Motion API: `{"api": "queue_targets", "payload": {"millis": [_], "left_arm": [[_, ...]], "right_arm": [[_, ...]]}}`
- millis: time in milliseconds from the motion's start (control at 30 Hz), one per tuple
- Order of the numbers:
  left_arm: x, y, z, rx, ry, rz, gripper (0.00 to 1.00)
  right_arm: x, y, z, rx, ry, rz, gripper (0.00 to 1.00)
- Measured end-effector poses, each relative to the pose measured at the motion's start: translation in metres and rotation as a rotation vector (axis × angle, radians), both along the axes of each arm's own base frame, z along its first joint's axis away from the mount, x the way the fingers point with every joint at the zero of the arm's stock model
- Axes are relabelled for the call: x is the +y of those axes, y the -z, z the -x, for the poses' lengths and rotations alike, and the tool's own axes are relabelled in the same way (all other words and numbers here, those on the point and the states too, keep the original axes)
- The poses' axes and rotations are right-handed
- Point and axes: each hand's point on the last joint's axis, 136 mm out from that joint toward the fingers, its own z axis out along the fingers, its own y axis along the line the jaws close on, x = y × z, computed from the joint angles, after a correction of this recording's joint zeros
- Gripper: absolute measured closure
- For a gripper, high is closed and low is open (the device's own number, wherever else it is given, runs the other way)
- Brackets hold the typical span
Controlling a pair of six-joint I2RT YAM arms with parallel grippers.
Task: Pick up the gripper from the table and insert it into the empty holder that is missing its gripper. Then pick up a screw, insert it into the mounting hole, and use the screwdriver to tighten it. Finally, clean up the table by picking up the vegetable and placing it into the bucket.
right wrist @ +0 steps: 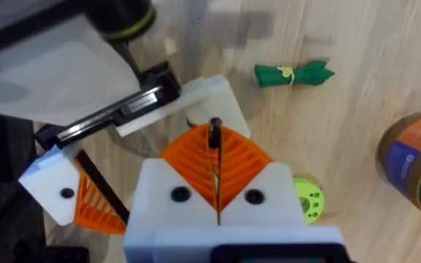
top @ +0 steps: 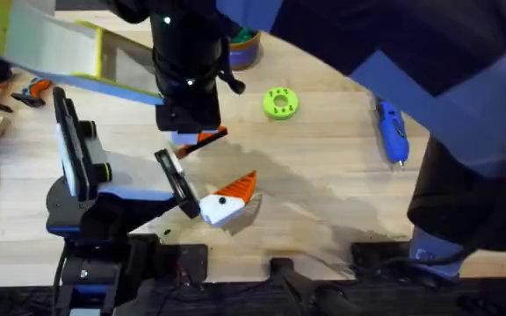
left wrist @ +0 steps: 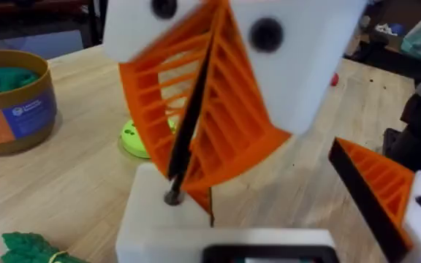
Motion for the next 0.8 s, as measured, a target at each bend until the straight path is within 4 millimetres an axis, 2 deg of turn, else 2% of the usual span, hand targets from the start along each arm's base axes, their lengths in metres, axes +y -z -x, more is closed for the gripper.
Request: {"api": "queue_targets", "payload": {"millis": [367,800], "left_arm": [[0.0,0.0,0.0,0.0,0.0,0.0,0.015],[0.0,0.0,0.0,0.0,0.0,0.0,0.015]], "right_arm": [[0.0013,0.0002,-0.007,0.015,0.053,-0.019,0.995],[-0.0008,0.0007,-0.0066,0.036,0.091,-0.016,0.995]]}}
